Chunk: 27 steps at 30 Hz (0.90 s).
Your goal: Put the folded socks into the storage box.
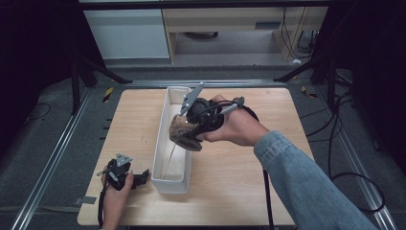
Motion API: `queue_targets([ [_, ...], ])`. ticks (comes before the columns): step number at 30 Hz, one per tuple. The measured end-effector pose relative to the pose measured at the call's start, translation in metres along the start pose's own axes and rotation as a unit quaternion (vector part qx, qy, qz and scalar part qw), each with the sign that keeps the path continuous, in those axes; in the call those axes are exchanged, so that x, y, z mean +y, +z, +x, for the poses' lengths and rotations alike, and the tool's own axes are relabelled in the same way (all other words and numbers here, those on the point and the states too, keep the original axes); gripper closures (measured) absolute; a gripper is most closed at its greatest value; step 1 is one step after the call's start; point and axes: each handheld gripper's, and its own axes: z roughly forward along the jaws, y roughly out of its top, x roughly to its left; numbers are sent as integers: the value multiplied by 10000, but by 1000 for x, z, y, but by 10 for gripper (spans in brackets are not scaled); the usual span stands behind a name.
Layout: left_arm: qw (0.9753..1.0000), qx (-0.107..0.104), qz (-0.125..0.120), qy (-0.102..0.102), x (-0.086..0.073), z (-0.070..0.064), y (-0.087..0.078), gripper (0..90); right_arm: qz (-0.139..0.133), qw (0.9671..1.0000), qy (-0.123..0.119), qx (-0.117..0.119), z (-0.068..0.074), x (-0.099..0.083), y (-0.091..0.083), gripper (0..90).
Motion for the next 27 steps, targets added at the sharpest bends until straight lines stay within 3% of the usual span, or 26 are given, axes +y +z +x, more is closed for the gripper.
queue_targets([
  [27,10000,2,16,13,0,0,0,0,-86,9994,-117,327,9,21,30,522],
])
